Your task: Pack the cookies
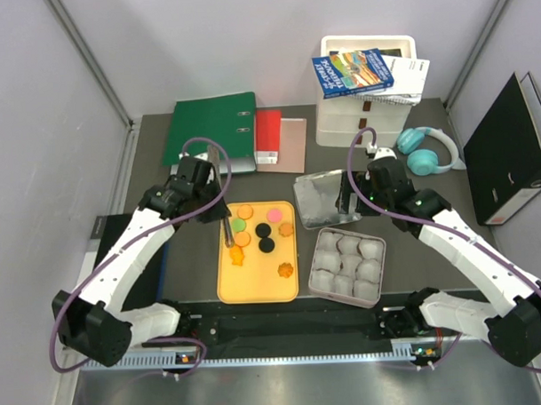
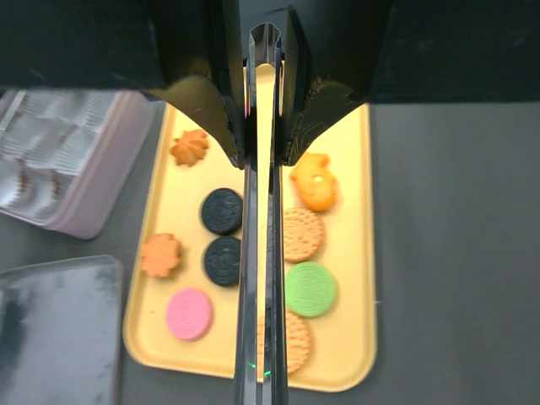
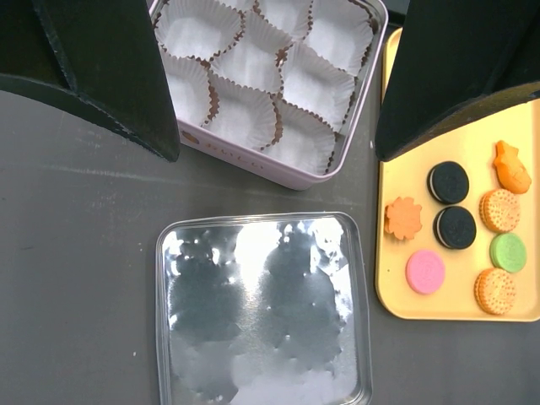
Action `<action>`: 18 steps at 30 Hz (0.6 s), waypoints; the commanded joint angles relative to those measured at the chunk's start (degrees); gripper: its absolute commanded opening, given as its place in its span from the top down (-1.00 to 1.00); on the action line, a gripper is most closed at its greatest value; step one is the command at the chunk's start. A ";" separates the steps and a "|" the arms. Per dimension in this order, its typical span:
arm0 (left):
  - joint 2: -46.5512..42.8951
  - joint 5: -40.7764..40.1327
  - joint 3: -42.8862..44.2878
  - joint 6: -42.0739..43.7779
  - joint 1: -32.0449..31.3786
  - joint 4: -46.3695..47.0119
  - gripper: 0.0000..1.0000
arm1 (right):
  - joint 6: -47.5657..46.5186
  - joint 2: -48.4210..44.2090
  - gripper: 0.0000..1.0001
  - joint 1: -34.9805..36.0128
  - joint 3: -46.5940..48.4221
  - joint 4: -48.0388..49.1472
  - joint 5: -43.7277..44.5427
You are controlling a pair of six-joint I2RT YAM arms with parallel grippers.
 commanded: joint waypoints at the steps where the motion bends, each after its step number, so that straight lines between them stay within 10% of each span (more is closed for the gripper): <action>1: -3.07 8.46 -1.78 -3.31 -0.01 8.29 1.00 | -0.26 -1.81 -0.98 0.50 1.14 0.57 0.34; 11: -2.82 12.09 -0.74 0.90 -0.09 9.36 1.00 | -0.97 -2.87 -0.98 0.50 0.96 0.57 0.78; 18: 3.34 -1.96 7.18 5.22 -7.55 -9.10 0.53 | -1.49 -3.13 -0.98 0.50 -0.36 0.92 1.04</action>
